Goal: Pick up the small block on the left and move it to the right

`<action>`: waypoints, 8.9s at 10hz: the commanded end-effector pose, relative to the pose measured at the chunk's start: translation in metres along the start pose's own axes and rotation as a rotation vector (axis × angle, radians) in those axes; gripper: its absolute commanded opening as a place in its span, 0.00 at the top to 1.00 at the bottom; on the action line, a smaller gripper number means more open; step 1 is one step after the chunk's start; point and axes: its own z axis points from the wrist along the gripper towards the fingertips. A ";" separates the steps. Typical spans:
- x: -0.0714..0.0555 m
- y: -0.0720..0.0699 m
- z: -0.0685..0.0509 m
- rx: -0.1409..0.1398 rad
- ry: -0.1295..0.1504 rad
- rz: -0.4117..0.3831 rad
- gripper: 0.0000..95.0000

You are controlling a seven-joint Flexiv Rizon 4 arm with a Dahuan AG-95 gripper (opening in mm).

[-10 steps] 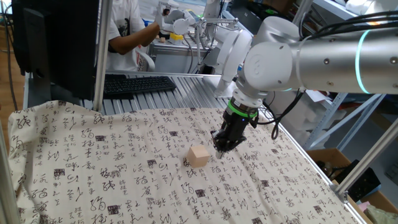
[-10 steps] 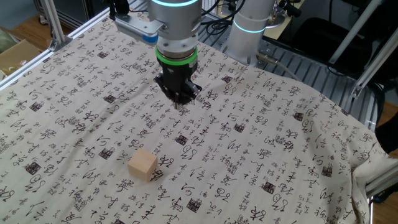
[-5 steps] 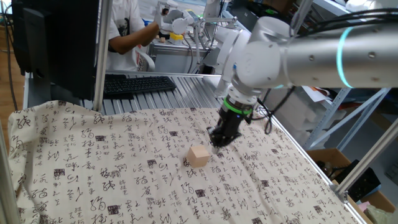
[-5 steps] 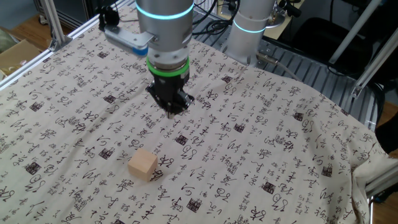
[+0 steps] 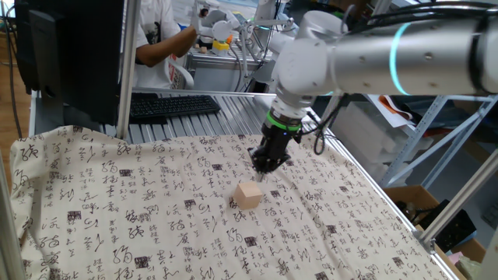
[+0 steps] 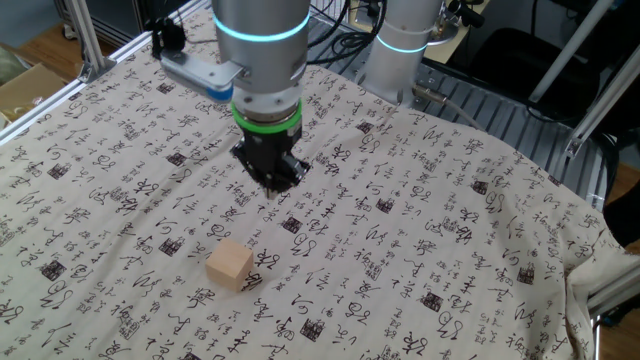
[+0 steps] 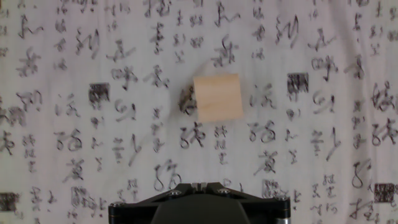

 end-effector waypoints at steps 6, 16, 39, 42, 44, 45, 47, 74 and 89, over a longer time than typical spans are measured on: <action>-0.052 -0.016 0.016 0.009 -0.009 -0.030 1.00; -0.076 -0.026 0.032 0.038 0.019 -0.126 1.00; -0.044 -0.066 0.112 0.083 -0.056 -0.058 0.20; -0.041 -0.069 0.107 0.075 -0.037 -0.038 0.20; -0.038 -0.070 0.100 0.045 -0.032 -0.023 0.20; -0.037 -0.070 0.099 0.045 -0.031 -0.020 0.20; -0.036 -0.070 0.097 0.041 -0.031 -0.017 0.20; -0.053 -0.051 0.098 0.010 -0.027 0.016 0.00; -0.059 -0.044 0.124 0.035 -0.030 -0.037 0.00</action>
